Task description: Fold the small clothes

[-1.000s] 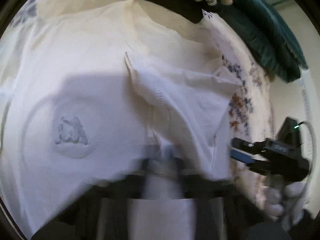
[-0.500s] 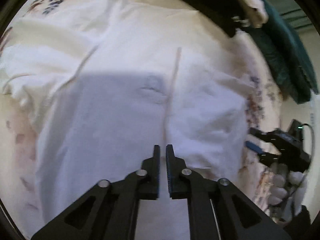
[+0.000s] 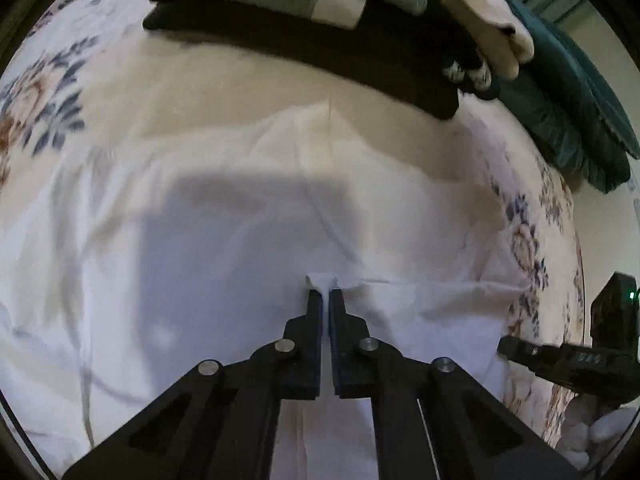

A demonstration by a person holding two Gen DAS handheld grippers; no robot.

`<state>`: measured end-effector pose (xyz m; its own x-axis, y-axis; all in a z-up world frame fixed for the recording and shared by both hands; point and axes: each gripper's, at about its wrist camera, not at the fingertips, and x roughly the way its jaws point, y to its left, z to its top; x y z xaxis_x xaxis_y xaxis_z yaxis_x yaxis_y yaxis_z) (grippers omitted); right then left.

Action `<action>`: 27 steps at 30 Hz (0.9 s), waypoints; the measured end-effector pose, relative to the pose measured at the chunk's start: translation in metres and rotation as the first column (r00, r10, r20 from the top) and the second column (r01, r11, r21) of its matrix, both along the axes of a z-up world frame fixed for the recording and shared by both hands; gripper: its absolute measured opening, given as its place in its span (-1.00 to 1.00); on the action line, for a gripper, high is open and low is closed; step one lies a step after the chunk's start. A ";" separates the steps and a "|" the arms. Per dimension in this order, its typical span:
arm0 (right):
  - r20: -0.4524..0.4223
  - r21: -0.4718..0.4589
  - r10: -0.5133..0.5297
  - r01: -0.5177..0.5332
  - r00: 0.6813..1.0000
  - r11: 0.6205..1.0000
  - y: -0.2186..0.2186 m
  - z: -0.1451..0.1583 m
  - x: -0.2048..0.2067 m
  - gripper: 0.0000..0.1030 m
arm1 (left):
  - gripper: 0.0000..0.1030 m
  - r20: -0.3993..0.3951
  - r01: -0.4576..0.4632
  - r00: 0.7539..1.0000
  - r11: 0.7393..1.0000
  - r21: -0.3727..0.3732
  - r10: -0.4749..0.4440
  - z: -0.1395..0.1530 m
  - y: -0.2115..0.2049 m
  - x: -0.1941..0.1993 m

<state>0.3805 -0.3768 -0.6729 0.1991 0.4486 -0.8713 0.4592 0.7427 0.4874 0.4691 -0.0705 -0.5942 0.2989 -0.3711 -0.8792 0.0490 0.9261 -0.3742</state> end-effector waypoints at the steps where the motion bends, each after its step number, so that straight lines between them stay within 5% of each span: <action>1: 0.010 -0.030 -0.008 0.009 1.000 1.000 -0.001 0.002 0.001 -0.88 | -0.96 0.013 -0.013 1.000 1.000 -0.007 0.014 0.002 0.003 0.001; 6: 0.019 -0.104 -0.080 0.082 0.997 0.991 -0.018 0.007 0.002 -1.00 | -0.96 0.011 -0.085 0.996 0.995 -0.055 0.086 0.005 0.017 0.000; 10: 0.019 -0.011 -0.084 0.084 0.996 0.996 -0.022 0.010 0.007 -0.94 | -0.90 -0.038 -0.093 0.995 0.994 -0.060 0.091 -0.001 0.018 0.000; 14: 0.011 -0.005 -0.019 0.019 1.000 1.000 -0.006 0.015 0.014 -0.17 | -0.87 -0.092 -0.154 0.985 0.985 -0.073 0.147 0.008 0.040 -0.013; 16: -0.006 -0.025 0.013 -0.013 1.000 1.000 0.004 0.018 0.010 0.01 | -0.66 -0.053 -0.195 0.980 0.978 -0.070 0.192 0.027 0.062 -0.038; 18: -0.010 -0.036 0.029 -0.030 1.000 0.999 0.014 0.022 0.002 0.16 | 0.23 -0.044 -0.232 0.972 0.969 -0.083 0.229 0.040 0.085 -0.065; 22: -0.029 -0.040 0.043 -0.044 0.999 0.998 0.037 0.029 -0.024 0.38 | 0.39 -0.097 -0.380 0.924 0.916 -0.129 0.370 0.051 0.147 -0.124; 27: -0.058 -0.036 0.027 -0.029 0.998 0.999 0.057 0.032 -0.059 0.38 | 0.39 -0.192 -0.595 0.802 0.787 -0.165 0.566 0.031 0.210 -0.173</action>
<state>0.3218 -0.3196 -0.6414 0.1361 0.4208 -0.8969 0.4643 0.7727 0.4329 0.2962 0.1398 -0.5633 0.4092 -0.3398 -0.8468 -0.5333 0.6640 -0.5241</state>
